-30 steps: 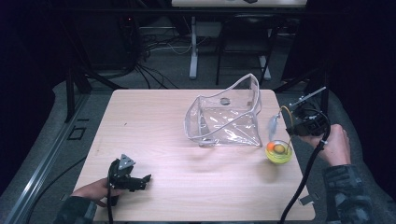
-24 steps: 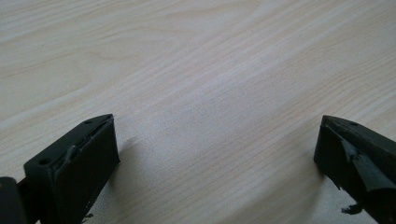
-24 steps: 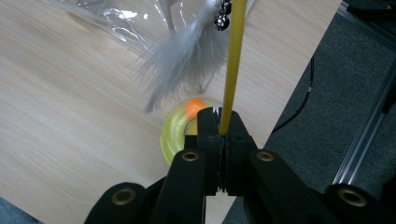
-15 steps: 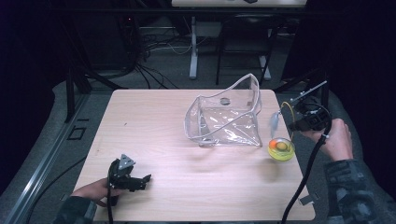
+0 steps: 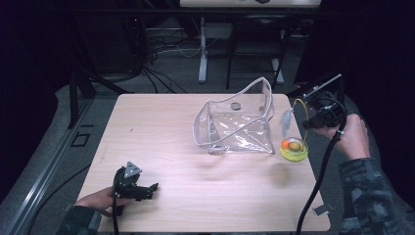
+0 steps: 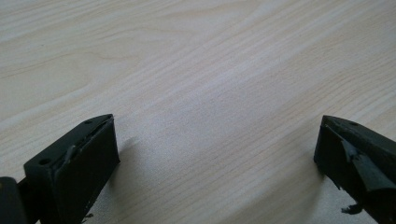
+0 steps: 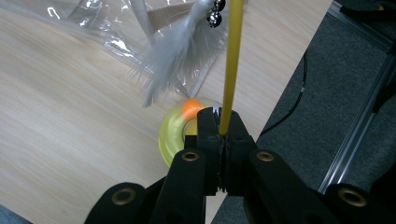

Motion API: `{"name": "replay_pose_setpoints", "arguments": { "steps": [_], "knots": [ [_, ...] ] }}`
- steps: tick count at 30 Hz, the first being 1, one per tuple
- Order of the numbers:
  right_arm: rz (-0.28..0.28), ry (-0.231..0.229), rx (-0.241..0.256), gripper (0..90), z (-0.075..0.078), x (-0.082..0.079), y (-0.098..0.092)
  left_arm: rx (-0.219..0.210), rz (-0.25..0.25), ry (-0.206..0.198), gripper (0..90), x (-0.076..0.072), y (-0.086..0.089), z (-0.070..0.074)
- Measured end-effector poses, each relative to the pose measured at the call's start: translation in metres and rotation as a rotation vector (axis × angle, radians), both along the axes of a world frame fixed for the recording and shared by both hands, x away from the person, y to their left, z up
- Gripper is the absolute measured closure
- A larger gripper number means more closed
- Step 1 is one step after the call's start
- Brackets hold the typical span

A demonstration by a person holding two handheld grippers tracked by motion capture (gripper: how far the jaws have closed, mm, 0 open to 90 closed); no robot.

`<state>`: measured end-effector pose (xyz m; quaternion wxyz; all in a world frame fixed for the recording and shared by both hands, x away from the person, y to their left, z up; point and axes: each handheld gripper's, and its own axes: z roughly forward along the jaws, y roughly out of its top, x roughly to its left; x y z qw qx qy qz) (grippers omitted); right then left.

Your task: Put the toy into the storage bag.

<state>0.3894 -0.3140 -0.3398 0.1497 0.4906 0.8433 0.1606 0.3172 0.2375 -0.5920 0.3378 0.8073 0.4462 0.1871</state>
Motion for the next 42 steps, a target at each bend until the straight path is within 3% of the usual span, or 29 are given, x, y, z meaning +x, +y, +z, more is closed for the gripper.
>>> {"name": "replay_pose_setpoints", "arguments": {
  "steps": [19,42],
  "knots": [
    [-0.011,-0.015,-0.011,88.7,0.03,0.017,-0.003,0.004,-0.01,0.009,0.0,0.0,0.001,0.001],
    [-0.023,-0.009,-0.024,88.7,0.054,0.04,-0.003,0.001,-0.007,0.01,0.0,0.0,0.0,0.001]
  ]
}}
